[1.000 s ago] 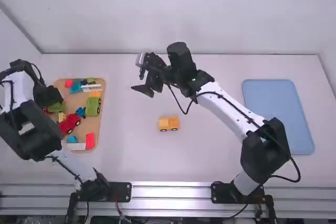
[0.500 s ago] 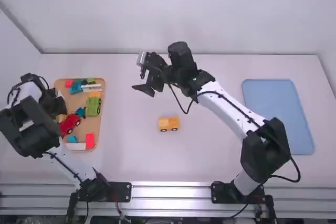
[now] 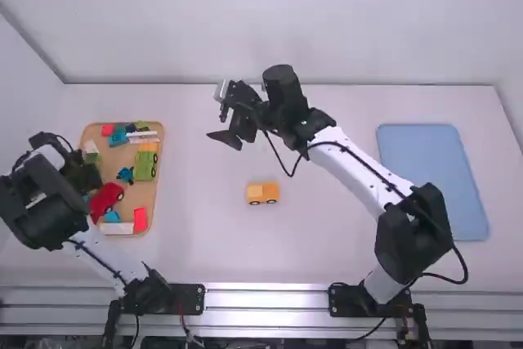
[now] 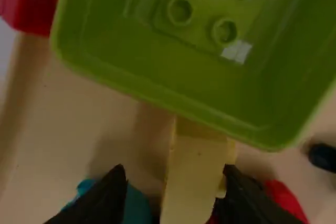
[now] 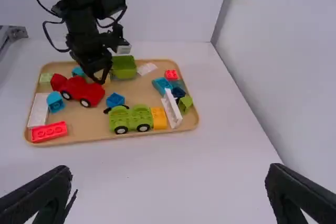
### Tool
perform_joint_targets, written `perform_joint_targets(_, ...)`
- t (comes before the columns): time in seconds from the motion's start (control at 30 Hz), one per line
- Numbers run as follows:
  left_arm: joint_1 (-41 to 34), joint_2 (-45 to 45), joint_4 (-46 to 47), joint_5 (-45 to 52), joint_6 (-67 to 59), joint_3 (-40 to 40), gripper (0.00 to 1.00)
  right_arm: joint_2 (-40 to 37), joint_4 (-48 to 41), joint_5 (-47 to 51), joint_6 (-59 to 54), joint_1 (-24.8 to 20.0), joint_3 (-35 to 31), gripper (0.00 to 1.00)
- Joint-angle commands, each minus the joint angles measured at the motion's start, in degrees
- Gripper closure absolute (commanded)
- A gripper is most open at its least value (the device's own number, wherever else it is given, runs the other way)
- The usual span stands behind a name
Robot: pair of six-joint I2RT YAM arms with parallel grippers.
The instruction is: Assemble lego blocks to make yellow taxi
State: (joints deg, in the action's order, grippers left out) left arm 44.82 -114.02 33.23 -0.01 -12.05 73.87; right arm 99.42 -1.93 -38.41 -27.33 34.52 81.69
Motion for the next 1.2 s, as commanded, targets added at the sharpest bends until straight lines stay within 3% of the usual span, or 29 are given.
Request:
perform_joint_targets(0.0, 0.1, -0.5, -0.8, 1.0, -0.4, -1.4, 0.53, 0.0, 0.0, -0.1, 0.1, -0.4, 2.0, 0.01)
perform_joint_targets(0.17, -0.1, -0.5, -2.4, 4.1, -2.7, -2.9, 0.62, 0.0, -0.1, -0.1, 0.1, -0.4, 2.0, 0.02)
perform_joint_targets(0.33, -0.1, -0.5, -1.8, 1.2, 1.7, -3.1, 0.66, 0.0, -0.1, -0.1, 0.1, -0.4, 2.0, 0.02)
perform_joint_targets(0.73, -0.2, 1.0, -5.5, 2.1, 8.4, -3.1, 0.89, 0.0, -0.3, 0.0, 0.1, -0.5, 2.0, 0.02)
perform_joint_targets(1.0, -1.9, 14.2, -4.7, 11.7, 4.8, -6.0, 0.96, 0.0, 0.4, -1.7, 7.0, -3.6, 2.0, 0.02)
perform_joint_targets(1.17, -7.9, 31.2, -14.4, 18.4, 2.0, -17.4, 0.95, 1.9, 4.8, -9.0, 14.1, -6.6, 2.0, 0.02)
